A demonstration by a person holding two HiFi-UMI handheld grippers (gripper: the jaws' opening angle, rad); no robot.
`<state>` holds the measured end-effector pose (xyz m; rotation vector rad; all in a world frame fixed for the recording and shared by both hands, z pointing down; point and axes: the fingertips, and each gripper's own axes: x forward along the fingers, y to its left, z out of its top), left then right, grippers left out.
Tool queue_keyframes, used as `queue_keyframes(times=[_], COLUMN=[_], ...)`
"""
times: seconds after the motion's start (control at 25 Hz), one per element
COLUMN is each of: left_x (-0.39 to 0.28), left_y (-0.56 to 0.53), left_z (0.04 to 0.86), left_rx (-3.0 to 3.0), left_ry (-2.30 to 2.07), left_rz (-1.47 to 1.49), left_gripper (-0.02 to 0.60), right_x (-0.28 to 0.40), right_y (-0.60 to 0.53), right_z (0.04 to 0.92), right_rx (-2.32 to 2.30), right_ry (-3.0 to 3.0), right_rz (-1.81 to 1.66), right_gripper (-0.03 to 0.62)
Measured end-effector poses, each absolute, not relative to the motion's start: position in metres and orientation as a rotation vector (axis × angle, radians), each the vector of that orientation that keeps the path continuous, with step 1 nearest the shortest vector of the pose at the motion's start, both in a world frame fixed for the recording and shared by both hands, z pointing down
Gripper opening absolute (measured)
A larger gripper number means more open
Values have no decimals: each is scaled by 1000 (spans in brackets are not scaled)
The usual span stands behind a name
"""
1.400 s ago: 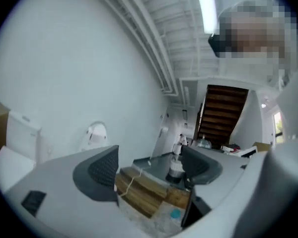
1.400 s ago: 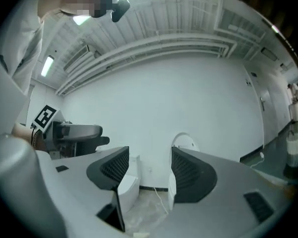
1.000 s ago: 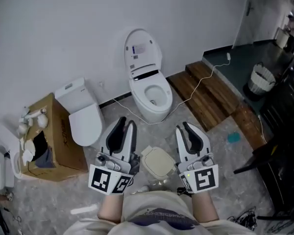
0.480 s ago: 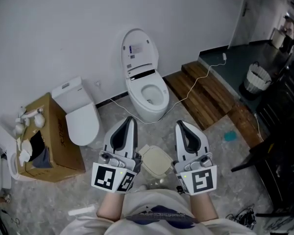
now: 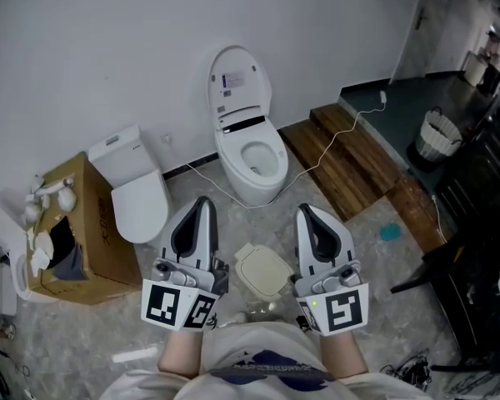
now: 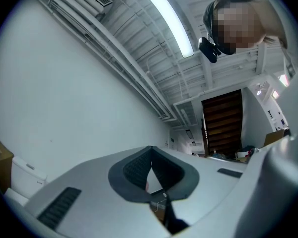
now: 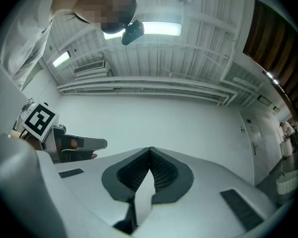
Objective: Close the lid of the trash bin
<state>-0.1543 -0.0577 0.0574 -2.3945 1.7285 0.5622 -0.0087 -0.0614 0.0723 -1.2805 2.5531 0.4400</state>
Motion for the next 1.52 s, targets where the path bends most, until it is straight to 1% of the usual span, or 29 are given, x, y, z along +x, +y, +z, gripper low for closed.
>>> queue_keyframes(times=[1.52], left_x=[-172], left_y=[-67], left_z=[65], left_rx=[-2396], left_ry=[1769], left_rz=[562], left_gripper=[0], right_x=[-3], right_y=[-75], right_z=[78], right_rx=[-1386], right_ry=[2540], right_rz=[422], right_gripper=[8])
